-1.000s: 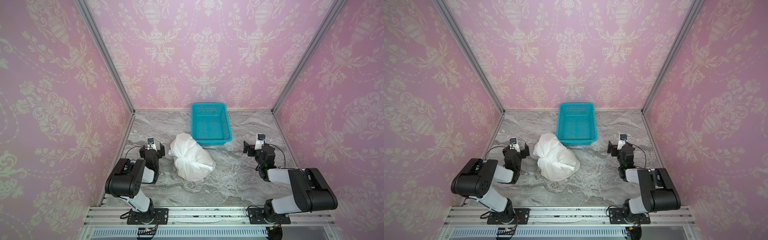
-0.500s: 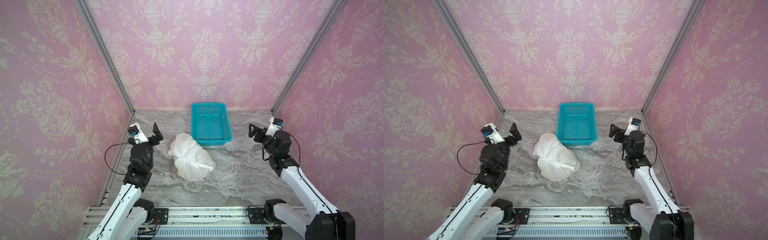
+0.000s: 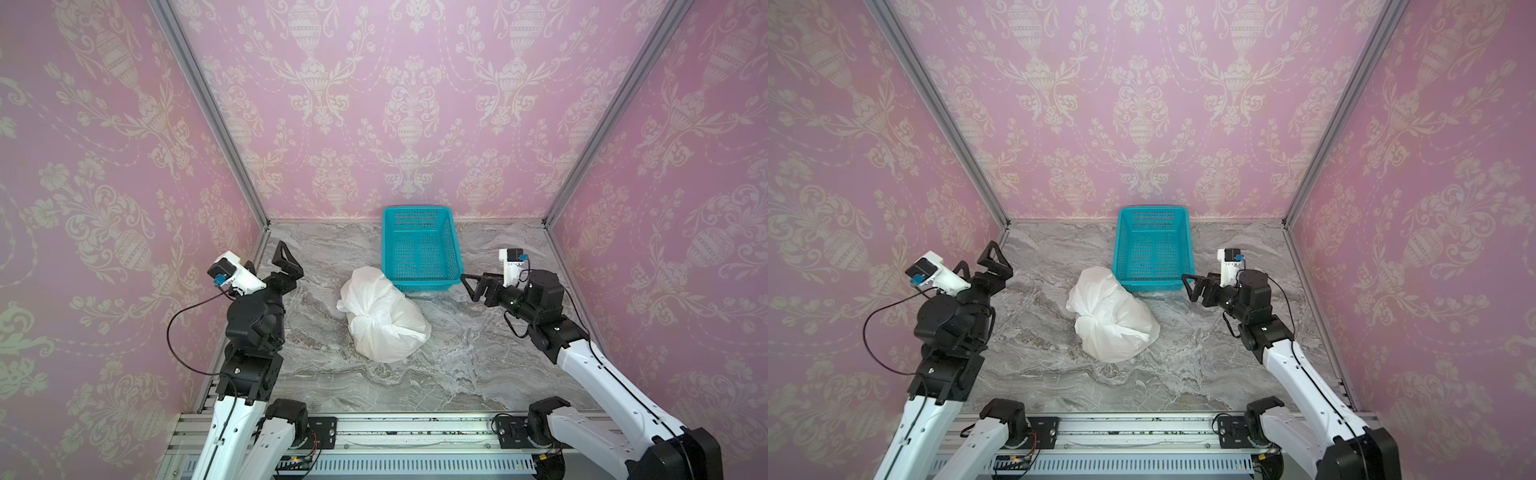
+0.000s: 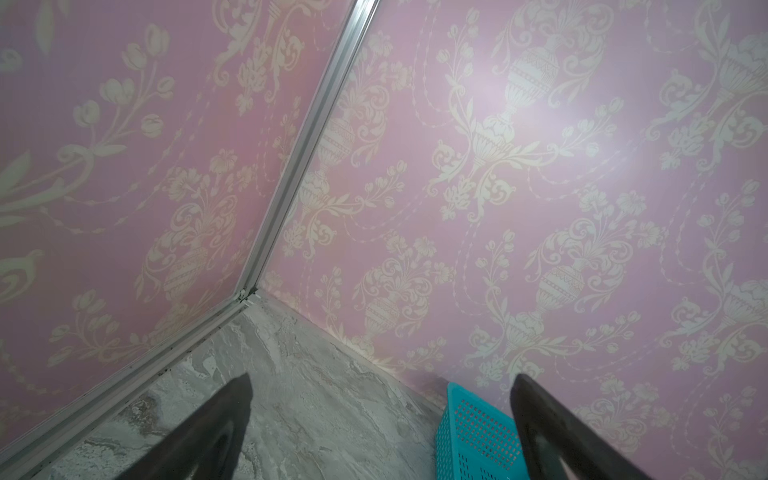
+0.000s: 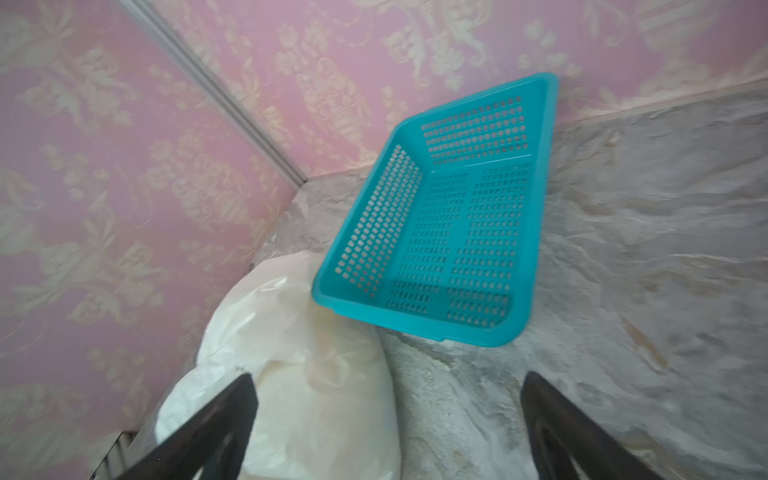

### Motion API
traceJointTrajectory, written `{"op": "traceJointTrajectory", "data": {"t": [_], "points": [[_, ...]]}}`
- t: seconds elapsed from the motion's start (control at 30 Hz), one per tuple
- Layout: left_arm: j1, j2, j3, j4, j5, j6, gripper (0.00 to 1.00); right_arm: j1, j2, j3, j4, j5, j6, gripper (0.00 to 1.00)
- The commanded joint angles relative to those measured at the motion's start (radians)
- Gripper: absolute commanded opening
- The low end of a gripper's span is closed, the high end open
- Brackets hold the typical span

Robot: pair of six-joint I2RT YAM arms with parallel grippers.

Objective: Untie the knot of the plastic bag and take out the fruit
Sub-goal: 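Reach both grippers toward the knotted top of the white bag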

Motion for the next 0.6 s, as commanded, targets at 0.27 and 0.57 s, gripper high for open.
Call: {"op": "traceJointTrajectory", "data": {"t": [0.27,0.57], "points": [[0.003,0.161,-0.179,0.023,0.294,-0.070,0.91,0.369,0.118,0.197,-0.191,0.090,-0.231,0.92],[-0.072,0.195,-0.250,0.166,0.453,-0.052,0.86,0.430,0.292,0.272,-0.228,0.123,-0.289,0.86]]}}
